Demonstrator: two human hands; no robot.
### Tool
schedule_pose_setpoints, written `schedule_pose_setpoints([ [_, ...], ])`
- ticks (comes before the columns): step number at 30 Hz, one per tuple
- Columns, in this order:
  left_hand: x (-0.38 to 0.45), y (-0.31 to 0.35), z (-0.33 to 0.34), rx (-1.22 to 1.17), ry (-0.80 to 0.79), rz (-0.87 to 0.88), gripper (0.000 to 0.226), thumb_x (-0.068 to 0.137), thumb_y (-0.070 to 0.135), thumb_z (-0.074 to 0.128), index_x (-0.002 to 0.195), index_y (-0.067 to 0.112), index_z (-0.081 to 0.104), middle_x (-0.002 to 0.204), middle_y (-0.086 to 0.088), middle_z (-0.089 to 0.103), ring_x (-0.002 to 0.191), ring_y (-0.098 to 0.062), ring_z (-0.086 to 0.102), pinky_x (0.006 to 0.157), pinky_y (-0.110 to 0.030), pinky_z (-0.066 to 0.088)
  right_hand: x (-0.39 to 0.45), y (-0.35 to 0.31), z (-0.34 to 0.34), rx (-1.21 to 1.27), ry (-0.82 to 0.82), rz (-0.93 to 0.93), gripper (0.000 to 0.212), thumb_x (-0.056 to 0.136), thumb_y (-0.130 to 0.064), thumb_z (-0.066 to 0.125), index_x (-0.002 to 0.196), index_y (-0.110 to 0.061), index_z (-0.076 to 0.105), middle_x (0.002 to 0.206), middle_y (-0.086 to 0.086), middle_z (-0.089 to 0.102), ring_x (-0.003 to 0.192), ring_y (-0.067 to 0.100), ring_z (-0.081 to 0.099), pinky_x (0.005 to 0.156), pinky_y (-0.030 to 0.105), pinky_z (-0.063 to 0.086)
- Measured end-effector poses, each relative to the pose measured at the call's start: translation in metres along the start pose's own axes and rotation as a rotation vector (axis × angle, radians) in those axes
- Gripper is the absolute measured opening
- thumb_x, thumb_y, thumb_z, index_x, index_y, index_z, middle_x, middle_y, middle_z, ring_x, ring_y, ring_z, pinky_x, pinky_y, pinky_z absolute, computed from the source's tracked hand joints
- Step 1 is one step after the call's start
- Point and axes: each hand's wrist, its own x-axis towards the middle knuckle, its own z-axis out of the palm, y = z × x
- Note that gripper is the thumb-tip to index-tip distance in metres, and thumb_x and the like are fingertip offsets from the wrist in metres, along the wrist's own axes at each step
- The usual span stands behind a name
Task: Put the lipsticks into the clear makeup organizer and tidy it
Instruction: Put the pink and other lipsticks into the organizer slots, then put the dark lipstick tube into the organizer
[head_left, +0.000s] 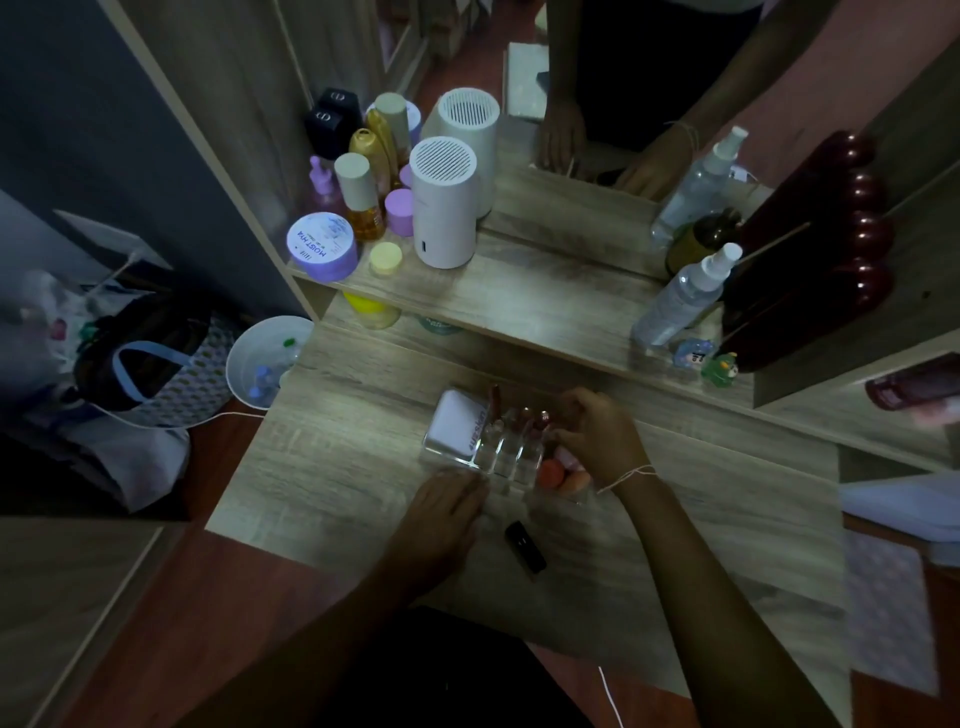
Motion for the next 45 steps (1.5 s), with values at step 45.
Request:
schedule_pose_setpoints([
  [45,-0.004,-0.031,0.0,0.075,-0.279,0.13,0.064,0.092,0.034,0.045,0.143,-0.001,0.03,0.152,-0.019,0.03,0.143,-0.03,0.023,0.117,-0.048,0.016,-0.093,-0.034,0.099,0.404,0.4,0.336,0.023,0.078,-0.016,0.073,0.093,-0.015,0.055,0.074,-0.002,0.063,0.065,-0.002,0.058,0.058,0.0,0.041],
])
